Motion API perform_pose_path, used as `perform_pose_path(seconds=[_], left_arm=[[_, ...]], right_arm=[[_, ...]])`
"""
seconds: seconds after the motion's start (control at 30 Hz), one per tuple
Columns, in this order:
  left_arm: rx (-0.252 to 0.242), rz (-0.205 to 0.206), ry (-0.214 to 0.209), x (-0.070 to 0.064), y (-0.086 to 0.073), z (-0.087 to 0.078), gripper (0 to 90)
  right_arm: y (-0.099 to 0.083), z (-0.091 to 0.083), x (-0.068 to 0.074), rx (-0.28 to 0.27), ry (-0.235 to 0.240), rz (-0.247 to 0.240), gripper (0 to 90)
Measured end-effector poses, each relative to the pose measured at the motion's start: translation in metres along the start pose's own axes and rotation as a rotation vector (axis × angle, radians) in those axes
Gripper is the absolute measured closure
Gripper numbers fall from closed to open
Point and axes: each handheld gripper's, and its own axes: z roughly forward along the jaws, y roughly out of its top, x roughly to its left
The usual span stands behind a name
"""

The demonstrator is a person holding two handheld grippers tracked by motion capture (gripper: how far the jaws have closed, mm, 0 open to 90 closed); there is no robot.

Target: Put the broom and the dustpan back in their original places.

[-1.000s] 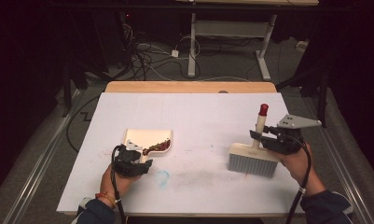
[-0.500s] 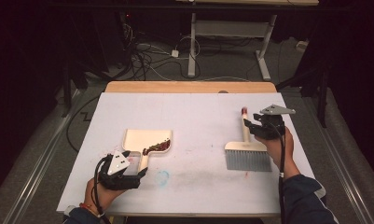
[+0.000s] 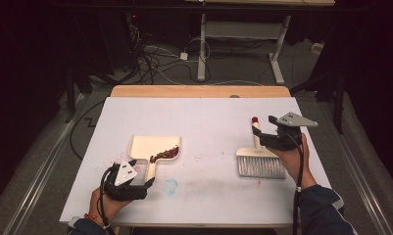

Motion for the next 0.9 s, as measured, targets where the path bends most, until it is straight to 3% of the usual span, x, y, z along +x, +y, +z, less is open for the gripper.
perform_pose_path(seconds=[0.13,0.43,0.9], left_arm=[[-0.011,0.008,-0.006,-0.002,0.002,0.0,17.2],[-0.031,0.023,-0.019,-0.002,0.002,-0.001,14.8],[-0.035,0.038,-0.021,-0.004,0.002,-0.002,15.0]], right_arm=[[0.004,-0.014,0.005,-0.063,0.012,-0.018,24.1],[0.005,-0.036,0.025,-0.103,0.042,-0.118,21.7],[-0.008,-0.058,0.04,-0.136,0.054,-0.161,21.0]])
